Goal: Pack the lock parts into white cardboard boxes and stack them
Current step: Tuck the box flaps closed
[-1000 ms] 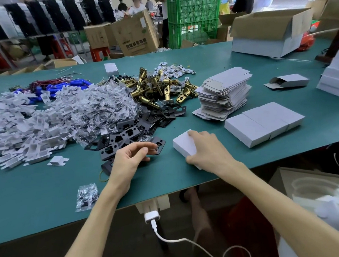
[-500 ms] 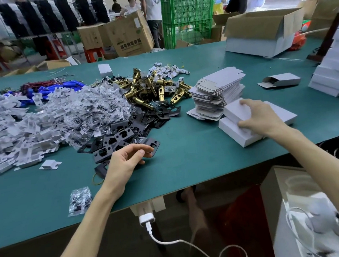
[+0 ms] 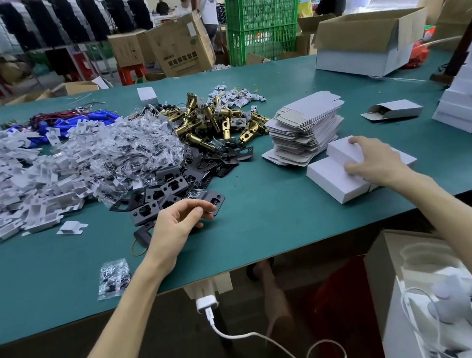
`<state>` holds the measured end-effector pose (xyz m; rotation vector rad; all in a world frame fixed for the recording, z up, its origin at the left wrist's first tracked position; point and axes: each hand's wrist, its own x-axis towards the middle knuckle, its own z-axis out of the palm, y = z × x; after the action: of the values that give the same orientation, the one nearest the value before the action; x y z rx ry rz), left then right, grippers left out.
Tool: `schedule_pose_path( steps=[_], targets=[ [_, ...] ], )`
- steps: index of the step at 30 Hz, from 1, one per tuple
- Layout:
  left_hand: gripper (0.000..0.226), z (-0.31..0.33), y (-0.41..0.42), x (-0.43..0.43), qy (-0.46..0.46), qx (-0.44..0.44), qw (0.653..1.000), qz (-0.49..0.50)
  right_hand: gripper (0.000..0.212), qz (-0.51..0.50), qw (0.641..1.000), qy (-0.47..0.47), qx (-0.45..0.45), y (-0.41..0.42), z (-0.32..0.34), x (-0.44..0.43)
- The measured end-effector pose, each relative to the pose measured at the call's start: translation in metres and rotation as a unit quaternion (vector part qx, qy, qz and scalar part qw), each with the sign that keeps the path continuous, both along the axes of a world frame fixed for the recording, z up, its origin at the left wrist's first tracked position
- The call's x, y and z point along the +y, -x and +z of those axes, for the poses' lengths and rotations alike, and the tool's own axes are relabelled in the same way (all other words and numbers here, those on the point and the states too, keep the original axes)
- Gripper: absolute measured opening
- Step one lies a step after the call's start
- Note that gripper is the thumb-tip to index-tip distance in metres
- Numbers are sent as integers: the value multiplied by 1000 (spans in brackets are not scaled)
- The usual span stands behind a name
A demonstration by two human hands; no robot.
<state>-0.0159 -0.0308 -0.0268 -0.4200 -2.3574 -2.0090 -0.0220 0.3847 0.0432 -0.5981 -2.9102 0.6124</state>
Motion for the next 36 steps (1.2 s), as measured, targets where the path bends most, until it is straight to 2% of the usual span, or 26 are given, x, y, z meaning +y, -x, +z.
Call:
schedule_pose_path(
  steps=[4, 10, 19, 24, 26, 32, 36],
  targets=[
    [22, 1, -1, 0, -1, -3, 1000, 5, 72, -22, 999, 25, 17, -1, 1, 4],
    [22, 2, -1, 0, 1, -7, 1000, 5, 73, -13, 1000, 23, -12, -3, 4, 11],
    [22, 1, 0, 1, 7, -10, 1000, 3, 73, -18, 1000, -13, -18, 3, -1, 13],
    [22, 2, -1, 2, 5, -8, 1000, 8, 86, 55, 990, -94, 88, 28, 4, -22],
    [21, 2, -1, 2, 1, -11, 1000, 9, 89, 84, 986, -103, 101, 47, 11, -43],
    [21, 3, -1, 0, -32, -22, 999, 30, 85, 90, 988, -120, 45, 89, 22, -70],
    [21, 2, 1, -1, -37, -21, 999, 29, 66, 89, 978, -173, 78, 89, 19, -69]
  ],
)
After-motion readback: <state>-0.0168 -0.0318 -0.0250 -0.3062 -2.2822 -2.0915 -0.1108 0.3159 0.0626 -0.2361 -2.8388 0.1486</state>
